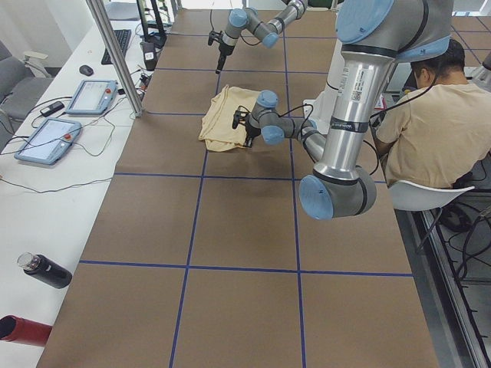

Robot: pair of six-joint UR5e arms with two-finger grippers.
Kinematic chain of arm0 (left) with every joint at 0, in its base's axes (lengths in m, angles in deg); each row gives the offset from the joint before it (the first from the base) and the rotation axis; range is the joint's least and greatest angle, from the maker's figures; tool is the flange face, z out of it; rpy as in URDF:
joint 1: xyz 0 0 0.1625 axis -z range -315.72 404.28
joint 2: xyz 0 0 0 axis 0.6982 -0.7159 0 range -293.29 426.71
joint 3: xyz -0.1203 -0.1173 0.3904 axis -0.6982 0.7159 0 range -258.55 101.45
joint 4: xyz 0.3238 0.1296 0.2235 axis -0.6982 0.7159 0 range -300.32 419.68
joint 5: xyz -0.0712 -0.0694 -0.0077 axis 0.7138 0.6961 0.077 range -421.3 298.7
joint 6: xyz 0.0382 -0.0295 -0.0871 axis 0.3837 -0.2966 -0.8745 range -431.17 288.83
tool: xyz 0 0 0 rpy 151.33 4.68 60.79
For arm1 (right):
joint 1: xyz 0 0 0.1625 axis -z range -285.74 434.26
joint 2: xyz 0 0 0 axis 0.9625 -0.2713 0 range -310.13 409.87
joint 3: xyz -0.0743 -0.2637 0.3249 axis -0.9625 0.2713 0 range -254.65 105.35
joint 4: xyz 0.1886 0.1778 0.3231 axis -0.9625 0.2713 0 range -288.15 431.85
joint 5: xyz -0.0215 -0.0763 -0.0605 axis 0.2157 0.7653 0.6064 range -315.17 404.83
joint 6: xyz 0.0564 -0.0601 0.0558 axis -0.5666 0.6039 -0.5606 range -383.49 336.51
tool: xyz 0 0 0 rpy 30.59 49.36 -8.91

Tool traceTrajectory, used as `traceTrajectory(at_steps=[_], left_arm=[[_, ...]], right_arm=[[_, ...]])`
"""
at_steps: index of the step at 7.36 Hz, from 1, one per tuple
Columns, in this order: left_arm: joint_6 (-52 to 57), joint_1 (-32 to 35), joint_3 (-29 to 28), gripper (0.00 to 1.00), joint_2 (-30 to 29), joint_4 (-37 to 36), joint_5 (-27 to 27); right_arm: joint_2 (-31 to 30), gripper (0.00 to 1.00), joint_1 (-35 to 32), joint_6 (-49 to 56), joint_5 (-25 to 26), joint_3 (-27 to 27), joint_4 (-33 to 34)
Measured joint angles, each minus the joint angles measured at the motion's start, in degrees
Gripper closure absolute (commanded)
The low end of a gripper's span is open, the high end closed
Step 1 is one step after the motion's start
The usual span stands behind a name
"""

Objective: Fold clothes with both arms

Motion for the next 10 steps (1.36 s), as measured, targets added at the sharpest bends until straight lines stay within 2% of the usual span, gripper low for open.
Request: traceTrajectory(at_steps=[3,4,6,8,10], left_arm=[[4.5,8.3,-25.7,1.00,-20.1,4.2,-0.1],[5.9,9.6,-31.7,0.03,-24.1,7.0,-0.1],[11.5,11.3,-34.8,0.00,-25.7,9.9,0.1],[14.9,12.2,-31.0,0.00,-22.4,12.2,2.6],[15.5,12.6,-26.2,0.00,-18.5,12.7,5.3]], right_arm=[[0.1,0.00,0.1,-0.1,0.1,-0.1,0.0],[0.2,0.00,0.1,-0.1,0.1,-0.1,0.0],[0.4,0.00,0.2,-0.2,0.1,-0.2,0.0],[2.1,0.02,1.5,-4.1,0.1,0.4,0.2],[7.6,0.03,5.1,-13.6,2.7,4.1,0.8]])
